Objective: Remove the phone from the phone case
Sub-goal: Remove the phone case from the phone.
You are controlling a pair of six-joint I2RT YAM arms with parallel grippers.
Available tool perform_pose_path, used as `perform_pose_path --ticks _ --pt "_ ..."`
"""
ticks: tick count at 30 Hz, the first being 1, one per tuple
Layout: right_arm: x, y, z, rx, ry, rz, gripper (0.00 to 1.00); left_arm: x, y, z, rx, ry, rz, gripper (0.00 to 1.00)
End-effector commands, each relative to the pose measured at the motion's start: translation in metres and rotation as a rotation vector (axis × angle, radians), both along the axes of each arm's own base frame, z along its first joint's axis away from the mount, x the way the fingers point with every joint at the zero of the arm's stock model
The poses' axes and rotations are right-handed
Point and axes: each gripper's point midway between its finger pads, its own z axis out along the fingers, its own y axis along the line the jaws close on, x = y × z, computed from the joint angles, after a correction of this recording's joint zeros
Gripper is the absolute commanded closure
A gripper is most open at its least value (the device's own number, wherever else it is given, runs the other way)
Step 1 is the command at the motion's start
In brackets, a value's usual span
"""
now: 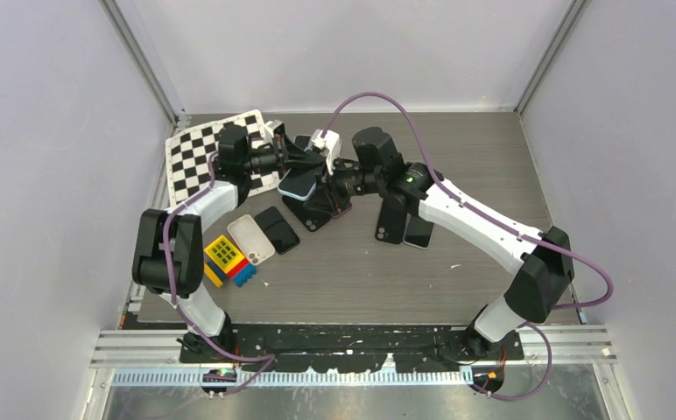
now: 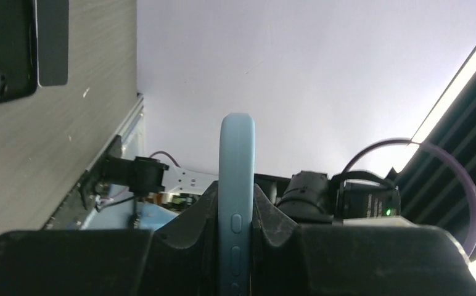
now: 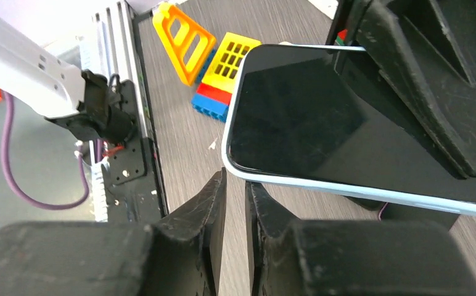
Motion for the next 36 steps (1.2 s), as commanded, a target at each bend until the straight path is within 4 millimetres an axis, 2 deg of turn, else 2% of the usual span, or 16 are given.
perform_pose_path --ticks 1,6,9,11,14,16,18,27,36 --pt "-0.008 0.025 0.043 0.113 -0.225 0.065 0.95 0.005 -0.025 0.01 -0.034 0.096 0.071 1.0" --pt "0.002 0.022 0.044 0.123 -0.221 -0.014 0.95 0.011 -0.021 0.024 -0.072 0.04 0.107 1.0" --pt "0.003 0.017 0.046 0.14 -0.195 -0.039 0.91 0.018 -0.01 0.033 -0.09 -0.012 0.147 1.0" --pt "0.001 0.013 0.05 0.166 -0.154 -0.053 0.8 0.023 0.0 0.038 -0.099 -0.045 0.183 1.0" --pt "0.001 0.006 0.054 0.209 -0.087 -0.076 0.51 0.028 0.017 0.051 -0.117 -0.103 0.244 1.0" --pt "-0.002 0.004 0.056 0.261 0.002 -0.1 0.38 0.03 0.025 0.061 -0.125 -0.144 0.279 1.0" --pt "-0.001 0.006 0.062 0.319 0.044 -0.108 0.32 0.031 0.031 0.069 -0.13 -0.175 0.311 1.0" --pt "0.001 0.021 0.08 0.48 0.252 -0.112 0.25 0.031 0.041 0.099 -0.152 -0.308 0.416 1.0" --pt "0.02 0.023 0.092 0.561 0.271 -0.16 0.25 0.025 0.045 0.105 -0.142 -0.342 0.454 1.0"
